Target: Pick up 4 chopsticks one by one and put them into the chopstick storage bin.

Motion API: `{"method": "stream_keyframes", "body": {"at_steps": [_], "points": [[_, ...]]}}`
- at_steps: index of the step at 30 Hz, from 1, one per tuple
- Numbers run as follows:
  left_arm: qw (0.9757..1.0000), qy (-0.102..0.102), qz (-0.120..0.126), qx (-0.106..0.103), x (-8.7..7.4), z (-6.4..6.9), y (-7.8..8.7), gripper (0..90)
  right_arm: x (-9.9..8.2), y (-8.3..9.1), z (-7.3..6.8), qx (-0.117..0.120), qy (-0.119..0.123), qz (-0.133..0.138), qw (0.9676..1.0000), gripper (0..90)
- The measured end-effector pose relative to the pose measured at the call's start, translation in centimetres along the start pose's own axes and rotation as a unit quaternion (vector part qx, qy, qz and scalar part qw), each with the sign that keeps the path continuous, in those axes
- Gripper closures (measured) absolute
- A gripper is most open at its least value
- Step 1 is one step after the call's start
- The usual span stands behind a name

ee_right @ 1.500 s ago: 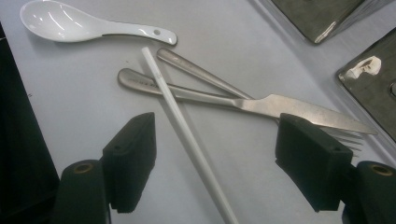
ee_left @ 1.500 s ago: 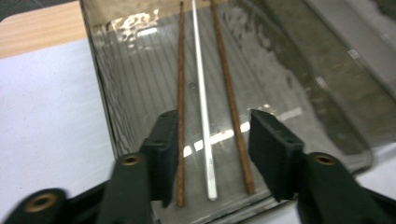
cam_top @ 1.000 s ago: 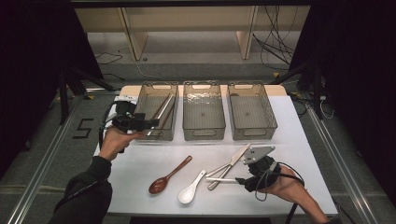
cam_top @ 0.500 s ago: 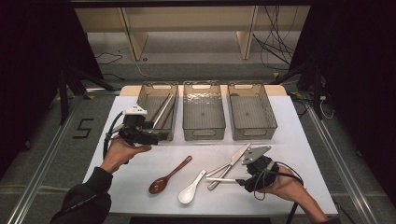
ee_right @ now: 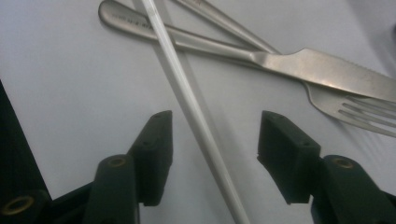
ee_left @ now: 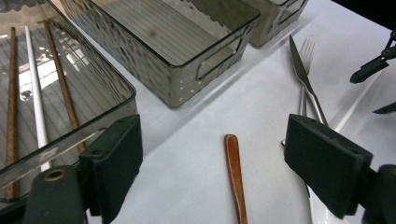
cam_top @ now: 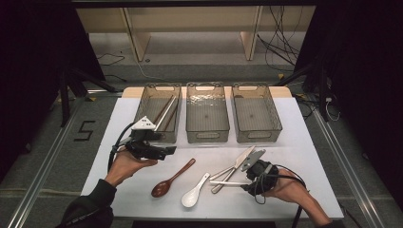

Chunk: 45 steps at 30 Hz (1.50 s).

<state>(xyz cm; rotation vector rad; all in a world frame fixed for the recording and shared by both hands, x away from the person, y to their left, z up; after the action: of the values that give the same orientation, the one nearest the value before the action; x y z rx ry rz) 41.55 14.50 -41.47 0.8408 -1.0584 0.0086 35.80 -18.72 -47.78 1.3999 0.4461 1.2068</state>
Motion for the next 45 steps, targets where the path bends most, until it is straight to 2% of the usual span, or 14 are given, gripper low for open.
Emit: {"method": "stream_keyframes", "body": {"at_steps": [9, 14, 15, 17, 21, 27, 30, 36, 43, 45], "points": [[0.9998, -0.014, -0.011, 0.007, -0.8, 0.7, -0.1, 19.3, -0.2, -1.0, 0.4, 0.02, 0.003, -0.04, 0.999, 60.4], [0.9999, -0.013, -0.007, 0.004, -1.0, 1.0, -0.1, 19.2, -0.2, -1.4, 0.4, 0.026, 0.01, -0.048, 0.9984, 65.5], [0.9998, -0.015, -0.009, 0.003, -1.1, 1.0, 0.0, 19.2, -0.2, -1.5, 0.4, 0.025, 0.018, -0.05, 0.9982, 67.5], [0.9998, -0.016, -0.01, 0.003, -1.2, 1.1, -0.1, 19.2, -0.2, -1.6, 0.4, 0.028, 0.014, -0.051, 0.9982, 69.6], [0.9997, -0.022, -0.013, 0.003, -1.3, 1.4, -0.1, 19.0, -0.2, -1.8, 0.4, 0.031, 0.026, -0.062, 0.9973, 72.3], [0.9997, -0.022, -0.014, 0.002, -1.3, 1.6, -0.2, 18.9, -0.2, -1.9, 0.2, 0.04, 0.035, -0.064, 0.9965, 77.6], [0.9996, -0.025, -0.016, 0.003, -1.4, 1.6, -0.2, 18.9, -0.1, -1.9, 0.1, 0.038, 0.054, -0.065, 0.9957, 79.6], [0.9994, -0.027, -0.02, 0.002, -1.5, 1.6, -0.4, 18.9, 0.0, -1.8, -0.2, 0.04, 0.07, -0.071, 0.9943, 84.8], [0.9991, -0.034, -0.024, -0.003, -1.5, 2.0, -0.6, 19.2, 0.2, -1.6, -0.5, 0.039, 0.088, -0.063, 0.9934, 85.7], [0.9989, -0.038, -0.026, -0.006, -1.4, 2.1, -0.7, 19.5, 0.4, -1.4, -0.7, 0.034, 0.093, -0.053, 0.9937, 85.8]]}}
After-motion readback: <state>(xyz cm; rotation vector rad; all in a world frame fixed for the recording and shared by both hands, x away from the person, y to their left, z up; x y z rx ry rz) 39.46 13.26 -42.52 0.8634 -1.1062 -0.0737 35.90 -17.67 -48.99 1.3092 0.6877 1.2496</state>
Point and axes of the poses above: each handheld gripper's, and its own axes: y roughly backward along the jaws, x roughly out of its top, z roughly to its right, the point moved 4 cm from there along -y, roughly forward along the jaws, and after that the axes turned 8 degrees about -x, right-handed, at the moved point
